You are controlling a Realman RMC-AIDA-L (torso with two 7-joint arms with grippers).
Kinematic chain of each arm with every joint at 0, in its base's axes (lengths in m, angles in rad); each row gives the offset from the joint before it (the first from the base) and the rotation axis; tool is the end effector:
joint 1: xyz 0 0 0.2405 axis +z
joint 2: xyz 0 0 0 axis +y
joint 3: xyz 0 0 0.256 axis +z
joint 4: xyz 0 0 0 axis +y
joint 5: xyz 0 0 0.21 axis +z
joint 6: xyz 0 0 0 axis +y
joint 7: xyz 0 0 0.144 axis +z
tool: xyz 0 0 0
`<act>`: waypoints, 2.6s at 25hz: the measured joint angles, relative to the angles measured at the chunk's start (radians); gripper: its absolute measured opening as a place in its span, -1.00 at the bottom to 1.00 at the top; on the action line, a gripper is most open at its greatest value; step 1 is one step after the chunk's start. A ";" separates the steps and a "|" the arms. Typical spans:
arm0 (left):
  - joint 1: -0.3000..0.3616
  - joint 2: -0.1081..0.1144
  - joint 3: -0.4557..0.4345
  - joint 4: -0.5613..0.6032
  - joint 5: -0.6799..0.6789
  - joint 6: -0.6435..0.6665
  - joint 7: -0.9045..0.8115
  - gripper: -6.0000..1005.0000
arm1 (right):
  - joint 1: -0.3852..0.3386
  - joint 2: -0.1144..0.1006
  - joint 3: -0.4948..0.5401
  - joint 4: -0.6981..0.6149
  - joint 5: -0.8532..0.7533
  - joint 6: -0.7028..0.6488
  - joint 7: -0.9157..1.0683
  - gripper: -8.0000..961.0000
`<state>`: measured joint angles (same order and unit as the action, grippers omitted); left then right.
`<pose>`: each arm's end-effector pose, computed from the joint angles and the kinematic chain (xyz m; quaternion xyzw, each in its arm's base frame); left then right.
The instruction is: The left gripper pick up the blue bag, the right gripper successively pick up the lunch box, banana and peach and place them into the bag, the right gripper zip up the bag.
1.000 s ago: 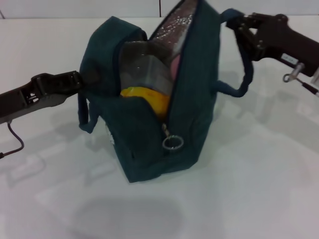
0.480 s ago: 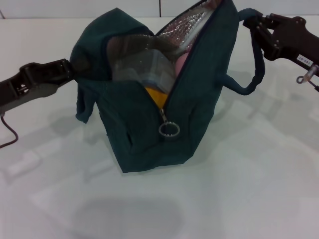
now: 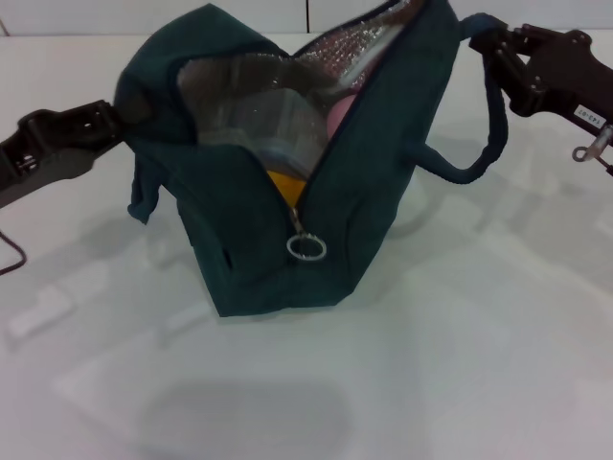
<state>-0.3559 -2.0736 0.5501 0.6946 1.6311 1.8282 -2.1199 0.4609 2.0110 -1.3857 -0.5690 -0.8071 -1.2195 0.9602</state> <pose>-0.2711 0.2855 0.0648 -0.7161 -0.4977 -0.4892 0.0138 0.2189 0.3687 0.0093 -0.8426 0.1331 0.4209 0.3083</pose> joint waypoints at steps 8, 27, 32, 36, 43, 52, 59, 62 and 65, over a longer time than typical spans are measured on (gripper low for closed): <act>-0.061 -0.012 0.116 -0.068 -0.024 0.005 0.015 -0.90 | 0.011 -0.001 -0.019 0.000 -0.025 -0.064 0.000 -0.83; -0.144 -0.015 0.174 -0.252 -0.018 -0.072 0.131 -0.90 | 0.027 0.001 -0.027 -0.001 -0.054 -0.027 0.000 -0.84; -0.137 -0.014 0.174 -0.268 -0.002 -0.083 0.139 -0.90 | 0.035 0.002 -0.029 -0.001 -0.061 -0.021 0.016 -0.84; -0.123 -0.015 0.174 -0.268 -0.001 -0.083 0.139 -0.90 | 0.040 0.002 -0.030 0.002 -0.067 -0.007 0.019 -0.82; -0.102 -0.013 0.171 -0.269 -0.001 -0.085 0.140 -0.90 | 0.064 0.003 -0.030 0.051 -0.067 0.004 0.023 -0.77; -0.089 -0.011 0.172 -0.270 -0.001 -0.099 0.140 -0.90 | 0.078 0.003 -0.045 0.058 -0.073 0.001 0.017 -0.71; -0.086 -0.011 0.172 -0.270 -0.001 -0.100 0.140 -0.90 | 0.084 0.003 -0.052 0.064 -0.094 0.030 0.024 -0.50; -0.084 -0.011 0.170 -0.270 -0.001 -0.100 0.140 -0.90 | 0.078 0.002 -0.051 0.063 -0.094 0.023 0.023 -0.23; -0.082 -0.011 0.168 -0.270 -0.001 -0.100 0.140 -0.90 | 0.073 0.001 -0.048 0.061 -0.095 0.014 0.022 0.01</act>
<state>-0.4374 -2.0847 0.7182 0.4249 1.6299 1.7286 -1.9803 0.5334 2.0122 -1.4339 -0.5079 -0.9016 -1.2050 0.9826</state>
